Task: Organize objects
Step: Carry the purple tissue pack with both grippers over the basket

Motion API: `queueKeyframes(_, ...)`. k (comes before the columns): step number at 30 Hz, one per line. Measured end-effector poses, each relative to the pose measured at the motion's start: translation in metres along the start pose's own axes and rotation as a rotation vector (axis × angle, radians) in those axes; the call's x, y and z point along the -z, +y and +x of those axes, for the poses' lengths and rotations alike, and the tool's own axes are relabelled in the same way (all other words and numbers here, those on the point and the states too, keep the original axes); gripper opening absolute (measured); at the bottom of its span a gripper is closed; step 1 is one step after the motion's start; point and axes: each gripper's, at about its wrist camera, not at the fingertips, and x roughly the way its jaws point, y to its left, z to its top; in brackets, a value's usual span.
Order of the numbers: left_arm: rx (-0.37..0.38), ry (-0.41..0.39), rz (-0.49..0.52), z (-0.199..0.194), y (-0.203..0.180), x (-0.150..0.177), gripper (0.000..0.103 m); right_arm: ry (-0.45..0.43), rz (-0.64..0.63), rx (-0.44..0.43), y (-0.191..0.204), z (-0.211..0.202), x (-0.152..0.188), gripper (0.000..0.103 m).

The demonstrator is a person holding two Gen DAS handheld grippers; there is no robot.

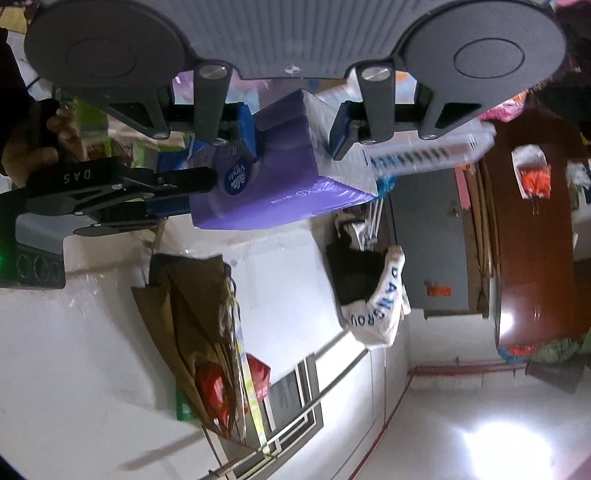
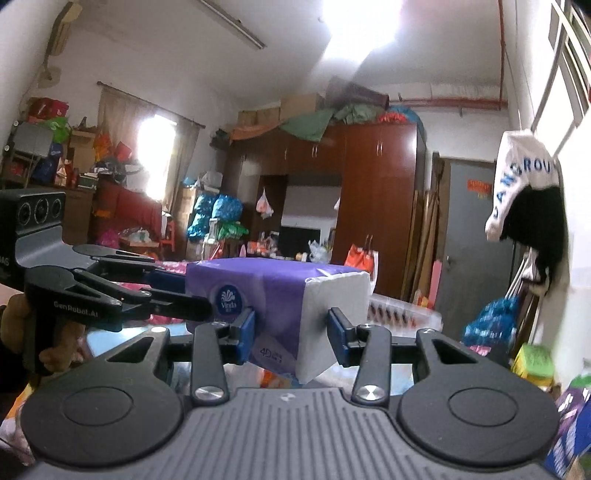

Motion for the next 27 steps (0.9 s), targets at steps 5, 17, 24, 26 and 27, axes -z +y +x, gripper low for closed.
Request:
queueKeyframes(5,-0.03,0.011,0.029,0.026,0.021,-0.036,0.046,0.017,-0.007,0.007,-0.019,0.033,-0.023,0.046)
queueKeyframes(17,-0.031,0.178,-0.038,0.128,0.099,-0.049,0.046,0.162,0.083,0.01,-0.065,0.128,-0.008,0.045)
queueKeyframes(24,-0.044,0.291,-0.054,0.167,0.115,-0.033,0.046,0.254,0.16,0.018,-0.082,0.15,0.014,0.046)
queueKeyframes(26,-0.053,0.307,-0.045,0.172,0.115,-0.032,0.046,0.264,0.165,0.02,-0.082,0.15,0.014,0.046)
queueKeyframes(27,-0.054,0.311,-0.045,0.173,0.116,-0.033,0.046,0.268,0.168,0.022,-0.082,0.149,0.015,0.046)
